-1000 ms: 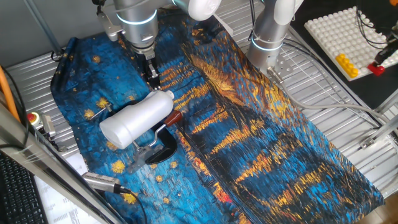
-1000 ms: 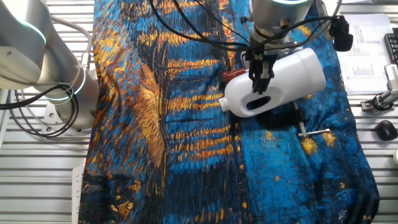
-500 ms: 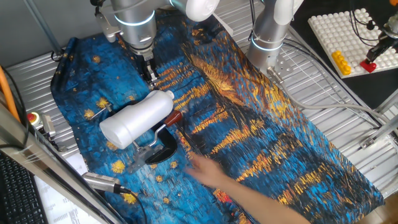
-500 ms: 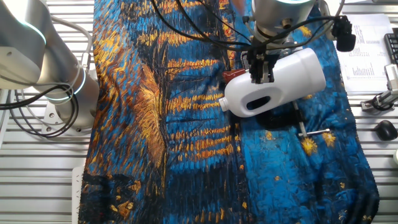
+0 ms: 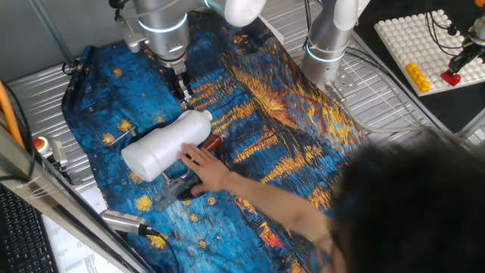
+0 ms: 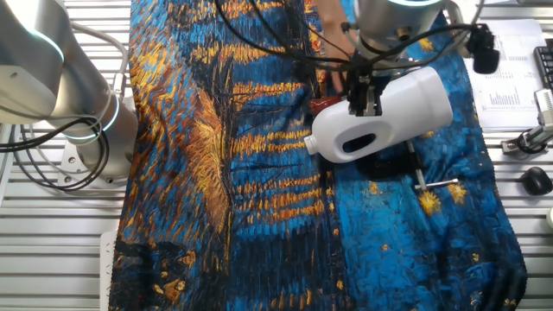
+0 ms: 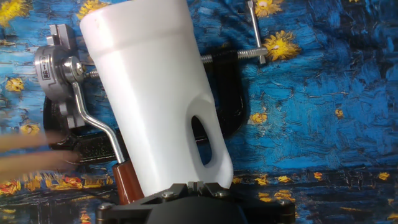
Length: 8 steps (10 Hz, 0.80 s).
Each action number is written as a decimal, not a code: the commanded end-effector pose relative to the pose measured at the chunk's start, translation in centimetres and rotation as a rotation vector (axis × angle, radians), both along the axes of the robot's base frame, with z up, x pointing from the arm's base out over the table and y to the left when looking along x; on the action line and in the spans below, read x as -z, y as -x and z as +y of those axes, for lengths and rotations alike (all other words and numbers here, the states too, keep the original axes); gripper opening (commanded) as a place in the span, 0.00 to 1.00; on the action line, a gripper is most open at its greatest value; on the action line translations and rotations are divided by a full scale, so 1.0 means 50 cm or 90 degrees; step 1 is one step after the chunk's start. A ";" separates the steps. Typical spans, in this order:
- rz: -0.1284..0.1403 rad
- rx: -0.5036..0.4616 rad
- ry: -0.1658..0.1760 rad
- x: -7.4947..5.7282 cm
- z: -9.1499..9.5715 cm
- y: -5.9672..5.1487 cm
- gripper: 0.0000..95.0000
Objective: Pull up the lever
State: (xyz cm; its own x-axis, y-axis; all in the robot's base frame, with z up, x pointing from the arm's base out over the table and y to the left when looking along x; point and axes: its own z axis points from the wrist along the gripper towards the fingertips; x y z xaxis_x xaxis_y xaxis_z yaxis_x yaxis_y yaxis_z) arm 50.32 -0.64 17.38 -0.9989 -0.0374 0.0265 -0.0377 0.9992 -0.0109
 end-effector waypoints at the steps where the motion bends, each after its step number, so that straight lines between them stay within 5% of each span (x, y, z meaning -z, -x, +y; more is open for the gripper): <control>1: -0.003 -0.004 -0.005 0.000 -0.001 0.003 0.00; 8: 0.017 -0.024 -0.015 -0.004 0.001 0.005 0.00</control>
State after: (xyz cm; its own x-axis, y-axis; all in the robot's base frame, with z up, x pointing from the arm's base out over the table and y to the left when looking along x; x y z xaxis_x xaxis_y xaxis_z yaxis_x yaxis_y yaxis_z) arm 50.38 -0.57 17.51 -0.9953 -0.0762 0.0603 -0.0755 0.9970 0.0145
